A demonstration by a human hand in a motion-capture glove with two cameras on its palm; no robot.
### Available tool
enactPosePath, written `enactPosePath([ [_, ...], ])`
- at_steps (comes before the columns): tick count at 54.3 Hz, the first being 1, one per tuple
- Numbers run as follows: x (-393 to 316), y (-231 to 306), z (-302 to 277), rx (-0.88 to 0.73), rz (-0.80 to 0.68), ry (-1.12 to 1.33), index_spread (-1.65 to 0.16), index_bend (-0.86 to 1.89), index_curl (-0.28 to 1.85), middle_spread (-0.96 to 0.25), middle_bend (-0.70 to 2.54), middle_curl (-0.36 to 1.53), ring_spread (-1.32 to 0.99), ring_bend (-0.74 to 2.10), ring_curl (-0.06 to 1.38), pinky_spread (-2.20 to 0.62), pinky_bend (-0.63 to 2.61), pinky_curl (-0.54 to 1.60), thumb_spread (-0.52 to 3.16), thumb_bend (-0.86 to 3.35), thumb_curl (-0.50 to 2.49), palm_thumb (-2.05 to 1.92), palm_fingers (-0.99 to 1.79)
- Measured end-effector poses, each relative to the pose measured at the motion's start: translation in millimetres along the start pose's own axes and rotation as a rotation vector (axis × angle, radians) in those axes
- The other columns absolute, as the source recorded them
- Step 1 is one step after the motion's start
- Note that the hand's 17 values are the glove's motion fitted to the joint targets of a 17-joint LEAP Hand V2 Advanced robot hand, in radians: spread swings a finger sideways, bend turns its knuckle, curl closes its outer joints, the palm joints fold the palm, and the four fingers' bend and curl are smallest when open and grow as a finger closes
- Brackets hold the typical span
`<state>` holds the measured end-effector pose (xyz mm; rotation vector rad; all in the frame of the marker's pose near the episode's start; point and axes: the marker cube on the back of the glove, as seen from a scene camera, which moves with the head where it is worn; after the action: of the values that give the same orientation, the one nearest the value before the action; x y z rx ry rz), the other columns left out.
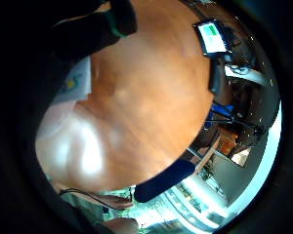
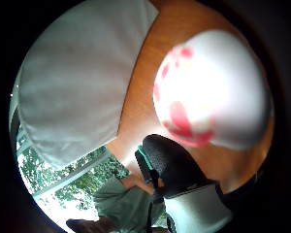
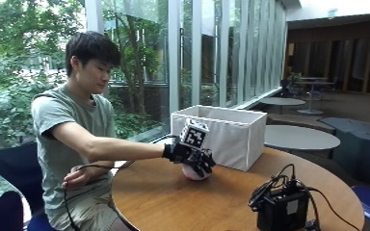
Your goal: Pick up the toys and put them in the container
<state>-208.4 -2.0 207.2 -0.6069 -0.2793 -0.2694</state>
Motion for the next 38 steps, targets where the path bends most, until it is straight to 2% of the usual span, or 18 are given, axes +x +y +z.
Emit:
enactPosePath([
  [3,-17.1,4.9,19.5,0.01,-0.102,0.014,-0.19,0.1,0.18,0.01,0.12,0.34,-0.02,0.53,0.4,0.03,0.98,0.38,1.18,-0.03,0.36,-0.02,-0.12],
  [9,-31.8,8.8,35.9,0.147,-0.223,0.017,-0.2,0.17,0.21,-0.04,0.12,0.3,-0.07,0.69,0.42,-0.03,1.04,0.38,1.18,-0.02,0.35,-0.01,0.1],
  [13,-27.1,4.2,35.7,0.208,-0.209,-0.032,-0.19,0.24,0.24,-0.08,0.17,0.3,-0.13,0.82,0.44,-0.12,1.03,0.37,1.27,0.03,0.36,0.08,0.36],
  [14,-25.2,2.7,35.0,0.226,-0.202,-0.044,-0.19,0.27,0.25,-0.07,0.03,0.26,-0.14,0.89,0.46,-0.15,1.08,0.38,1.3,0.05,0.37,0.11,0.37],
  [18,-22.5,-2.1,33.1,0.311,-0.191,-0.103,-0.19,0.27,0.27,-0.1,0.11,0.26,-0.2,1.03,0.49,-0.24,1.13,0.39,1.38,0.14,0.4,0.26,0.6],
  [23,14.5,-15.0,6.7,0.452,-0.086,-0.239,-0.21,0.29,0.31,-0.12,0.08,0.22,-0.26,1.13,0.53,-0.3,1.2,0.42,1.34,0.23,0.48,0.47,0.65],
  [24,20.4,-17.4,1.5,0.474,-0.065,-0.26,-0.22,0.27,0.31,-0.17,0.41,0.31,-0.27,1.07,0.52,-0.3,1.11,0.39,1.28,0.23,0.5,0.51,0.83],
  [27,1.2,-19.0,5.2,0.492,-0.091,-0.247,-0.26,0.39,0.33,-0.2,0.6,0.37,-0.29,1.05,0.52,-0.31,1.03,0.37,1.17,0.24,0.56,0.58,1.08],
  [31,-40.3,-19.4,20.0,0.439,-0.155,-0.194,-0.29,0.53,0.4,-0.23,0.75,0.44,-0.3,1.08,0.54,-0.31,0.98,0.38,1.04,0.24,0.62,0.63,1.17],
  [38,-39.7,-23.3,7.8,0.339,-0.145,-0.188,-0.33,0.78,0.55,-0.25,1.01,0.57,-0.33,1.2,0.61,-0.33,1.02,0.43,0.85,0.22,0.71,0.64,1.21],
])
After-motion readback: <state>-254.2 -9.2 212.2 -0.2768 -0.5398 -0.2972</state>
